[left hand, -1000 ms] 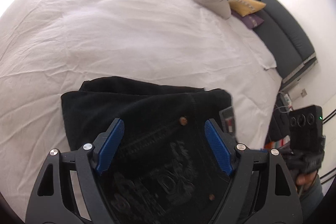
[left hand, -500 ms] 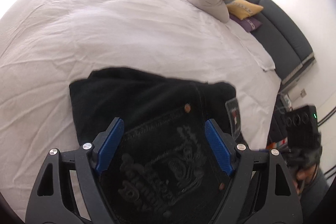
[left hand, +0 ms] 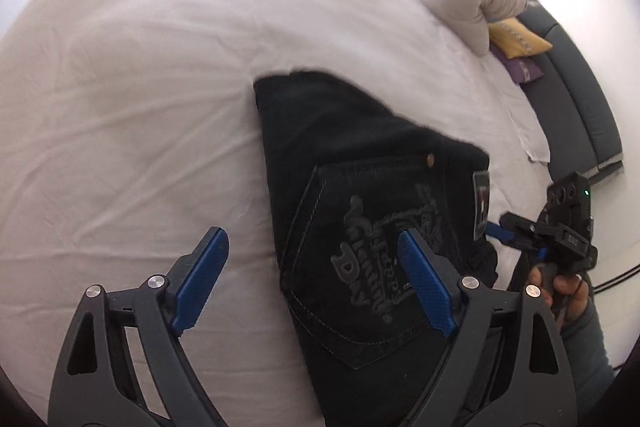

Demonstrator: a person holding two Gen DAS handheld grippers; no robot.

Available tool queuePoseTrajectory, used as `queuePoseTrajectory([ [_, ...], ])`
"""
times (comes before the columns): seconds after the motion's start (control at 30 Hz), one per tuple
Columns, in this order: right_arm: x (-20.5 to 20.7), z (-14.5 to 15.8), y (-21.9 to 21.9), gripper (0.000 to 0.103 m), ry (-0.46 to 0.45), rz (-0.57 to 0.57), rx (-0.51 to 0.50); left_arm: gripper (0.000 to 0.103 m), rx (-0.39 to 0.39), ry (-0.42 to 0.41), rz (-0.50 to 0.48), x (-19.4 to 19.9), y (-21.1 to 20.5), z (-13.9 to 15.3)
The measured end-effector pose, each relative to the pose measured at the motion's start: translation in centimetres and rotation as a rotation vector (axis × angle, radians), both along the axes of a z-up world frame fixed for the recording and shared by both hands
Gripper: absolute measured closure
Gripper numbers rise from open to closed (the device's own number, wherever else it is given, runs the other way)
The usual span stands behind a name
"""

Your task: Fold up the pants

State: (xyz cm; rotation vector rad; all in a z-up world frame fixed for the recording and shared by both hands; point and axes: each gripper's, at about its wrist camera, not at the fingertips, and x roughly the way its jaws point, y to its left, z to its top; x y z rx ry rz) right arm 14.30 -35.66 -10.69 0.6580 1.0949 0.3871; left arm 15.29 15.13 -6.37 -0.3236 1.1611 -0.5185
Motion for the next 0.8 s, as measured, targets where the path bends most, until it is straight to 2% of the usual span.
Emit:
queuePoseTrajectory([
  [0.1, 1.2, -1.4, 0.6, 0.024, 0.033, 0.027, -0.002, 0.016, 0.014, 0.053, -0.067, 0.1, -1.8, -1.3],
  [0.17, 1.7, -1.4, 1.1, 0.027, 0.027, 0.051, -0.019, 0.016, 0.034, 0.057, -0.107, 0.0, -3.1, -1.7],
  [0.3, 2.7, -1.5, 2.7, 0.044, 0.034, 0.115, -0.072, 0.021, 0.015, 0.068, -0.123, 0.4, -4.0, -1.9],
  [0.33, 2.9, -1.6, 2.8, 0.052, 0.041, 0.114, -0.077, 0.032, 0.017, 0.071, -0.12, 0.6, -4.2, -1.9],
  [0.37, 3.1, -1.6, 3.1, 0.055, 0.048, 0.112, -0.086, 0.042, 0.019, 0.074, -0.115, 0.7, -4.3, -1.9],
  [0.4, 3.1, -1.4, 2.9, 0.058, 0.052, 0.111, -0.1, 0.046, 0.019, 0.077, -0.112, 0.7, -4.3, -1.9],
  [0.43, 3.1, -1.2, 3.1, 0.061, 0.054, 0.111, -0.123, 0.058, 0.029, 0.068, -0.11, 0.7, -4.3, -1.7],
  [0.47, 2.5, -0.7, 3.2, 0.063, 0.053, 0.114, -0.146, 0.063, 0.038, 0.061, -0.112, 0.6, -4.4, -1.7],
  [0.63, 1.8, 1.4, 5.3, 0.081, 0.014, 0.128, -0.296, 0.077, 0.058, 0.013, -0.122, 0.5, -5.5, -0.2],
  [0.73, 1.1, 2.9, 6.3, 0.084, -0.022, 0.134, -0.341, 0.084, 0.044, -0.008, -0.124, 0.3, -4.8, 0.9],
  [0.8, 0.6, 4.1, 7.0, 0.085, -0.054, 0.138, -0.363, 0.085, 0.034, -0.022, -0.121, 0.3, -4.4, 1.7],
])
